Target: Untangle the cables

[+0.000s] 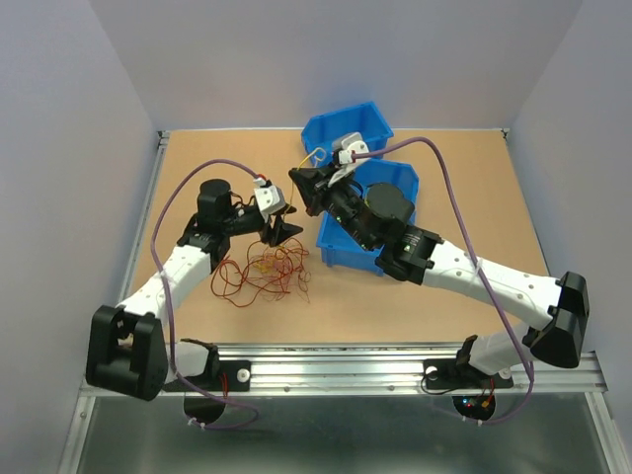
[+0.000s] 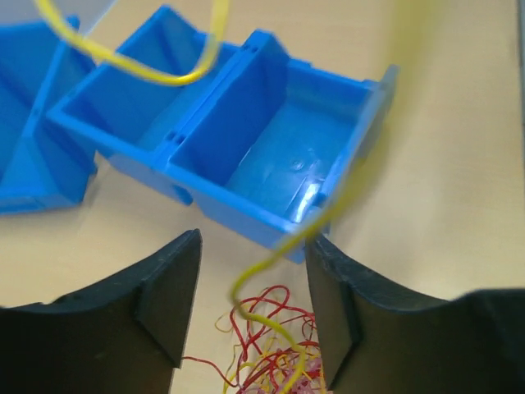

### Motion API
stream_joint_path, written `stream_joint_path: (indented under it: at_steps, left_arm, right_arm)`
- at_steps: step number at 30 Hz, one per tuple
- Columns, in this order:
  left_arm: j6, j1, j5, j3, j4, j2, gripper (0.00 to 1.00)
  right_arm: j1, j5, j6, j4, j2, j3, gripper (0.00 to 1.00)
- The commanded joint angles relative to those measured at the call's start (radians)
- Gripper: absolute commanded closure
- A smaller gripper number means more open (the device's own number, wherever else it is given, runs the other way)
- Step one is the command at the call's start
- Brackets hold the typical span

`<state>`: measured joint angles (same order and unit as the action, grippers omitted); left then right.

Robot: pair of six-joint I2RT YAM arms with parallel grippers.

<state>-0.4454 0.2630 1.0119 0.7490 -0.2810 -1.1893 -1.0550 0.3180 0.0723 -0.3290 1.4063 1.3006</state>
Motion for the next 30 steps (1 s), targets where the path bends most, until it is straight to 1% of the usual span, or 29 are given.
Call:
stream_joint_path:
  at_steps: [1,2,3,7,9,10,11,14,15,17,18,19,20,21,22,23,24,26,27,28,30]
  left_arm:
    - [0.047,0.007,-0.148,0.065,-0.044,-0.076,0.38]
    - [0.047,0.008,-0.148,0.061,-0.049,-0.082,0.40]
    - [0.040,0.008,-0.148,0.053,-0.050,-0.092,0.47]
    - [0.025,0.008,-0.168,0.046,-0.032,-0.121,0.58]
    - [0.011,0.010,-0.182,0.050,-0.020,-0.147,0.58]
    - [0.010,0.012,-0.187,0.058,-0.015,-0.156,0.58]
    - [0.010,0.010,-0.193,0.062,-0.011,-0.167,0.58]
    - [-0.001,0.018,-0.240,0.096,0.020,-0.223,0.60]
    - [-0.003,0.021,-0.269,0.105,0.043,-0.262,0.65]
    - [-0.010,0.022,-0.300,0.142,0.071,-0.303,0.70]
    - [-0.007,0.022,-0.332,0.154,0.083,-0.323,0.73]
    - [-0.006,0.021,-0.354,0.170,0.109,-0.364,0.78]
    - [0.000,0.021,-0.378,0.185,0.123,-0.384,0.80]
    - [0.011,0.022,-0.438,0.217,0.150,-0.426,0.82]
    - [0.017,0.021,-0.469,0.233,0.166,-0.446,0.83]
    - [0.031,0.019,-0.560,0.265,0.177,-0.466,0.83]
    - [0.045,0.015,-0.612,0.280,0.198,-0.502,0.83]
    - [0.095,-0.008,-0.694,0.306,0.207,-0.529,0.83]
    - [0.108,-0.030,-0.731,0.323,0.210,-0.547,0.80]
    - [0.128,-0.071,-0.740,0.334,0.218,-0.559,0.80]
    - [0.169,-0.123,-0.701,0.375,0.250,-0.598,0.78]
  right_arm:
    - [-0.007,0.021,0.001,-0.016,-0.047,0.092,1.00]
    - [-0.007,0.024,0.000,-0.018,-0.047,0.100,0.99]
    - [-0.007,0.024,-0.002,-0.019,-0.053,0.117,0.99]
    - [-0.007,0.052,-0.022,-0.027,-0.038,0.202,0.99]
    - [-0.007,0.087,-0.063,-0.012,-0.009,0.340,0.99]
    - [-0.007,0.114,-0.071,0.001,0.034,0.395,0.99]
    - [-0.007,0.130,-0.104,0.007,0.052,0.516,0.99]
    - [-0.007,0.176,-0.176,-0.016,0.118,0.682,0.99]
    - [-0.007,0.188,-0.218,-0.042,0.164,0.783,1.00]
    - [-0.005,0.232,-0.259,-0.077,0.210,0.882,0.99]
    - [-0.005,0.239,-0.307,-0.096,0.248,0.922,1.00]
    - [-0.005,0.245,-0.327,-0.137,0.270,0.995,0.99]
    - [-0.003,0.251,-0.345,-0.156,0.284,1.022,1.00]
    - [-0.005,0.250,-0.373,-0.195,0.298,1.046,1.00]
    - [-0.005,0.247,-0.384,-0.218,0.299,1.046,0.99]
    - [-0.005,0.231,-0.397,-0.234,0.296,1.045,0.99]
    - [-0.003,0.228,-0.404,-0.263,0.292,1.043,1.00]
    - [-0.005,0.225,-0.407,-0.274,0.286,1.046,1.00]
    - [-0.005,0.230,-0.420,-0.291,0.284,1.045,0.99]
    - [-0.005,0.234,-0.430,-0.301,0.277,1.043,1.00]
    - [-0.005,0.256,-0.462,-0.344,0.269,1.046,0.99]
